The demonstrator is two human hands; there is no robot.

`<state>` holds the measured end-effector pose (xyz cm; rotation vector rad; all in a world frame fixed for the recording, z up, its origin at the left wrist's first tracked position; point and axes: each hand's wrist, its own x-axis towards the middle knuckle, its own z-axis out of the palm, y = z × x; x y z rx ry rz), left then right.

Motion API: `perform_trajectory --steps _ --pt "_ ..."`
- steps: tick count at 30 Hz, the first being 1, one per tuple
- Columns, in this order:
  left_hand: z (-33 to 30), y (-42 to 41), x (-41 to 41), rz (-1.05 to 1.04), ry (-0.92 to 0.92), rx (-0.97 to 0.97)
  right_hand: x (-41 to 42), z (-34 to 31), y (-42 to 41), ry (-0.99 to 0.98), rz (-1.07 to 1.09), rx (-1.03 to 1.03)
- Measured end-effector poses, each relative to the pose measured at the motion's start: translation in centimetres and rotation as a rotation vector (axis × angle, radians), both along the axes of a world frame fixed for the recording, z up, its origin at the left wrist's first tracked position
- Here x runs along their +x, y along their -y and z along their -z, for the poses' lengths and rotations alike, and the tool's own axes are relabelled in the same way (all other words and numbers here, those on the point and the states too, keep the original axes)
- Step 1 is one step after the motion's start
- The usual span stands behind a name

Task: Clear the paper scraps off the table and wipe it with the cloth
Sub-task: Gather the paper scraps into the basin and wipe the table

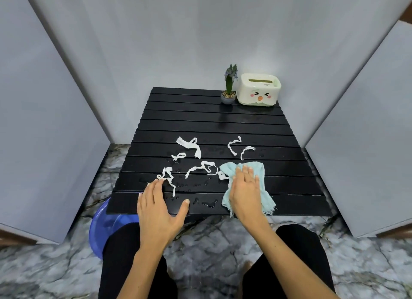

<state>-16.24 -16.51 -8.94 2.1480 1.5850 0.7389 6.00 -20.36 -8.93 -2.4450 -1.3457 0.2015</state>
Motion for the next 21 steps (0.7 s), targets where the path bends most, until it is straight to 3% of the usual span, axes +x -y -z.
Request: perform_trajectory --steps 16,21 --pt "-0.5 0.0 -0.4 0.004 0.154 -0.046 -8.6 -0.6 -5.1 -0.125 -0.214 0.131" --pt "-0.9 -0.1 -0.7 -0.016 0.272 -0.084 -10.1 -1.4 -5.8 -0.375 -0.32 0.377"
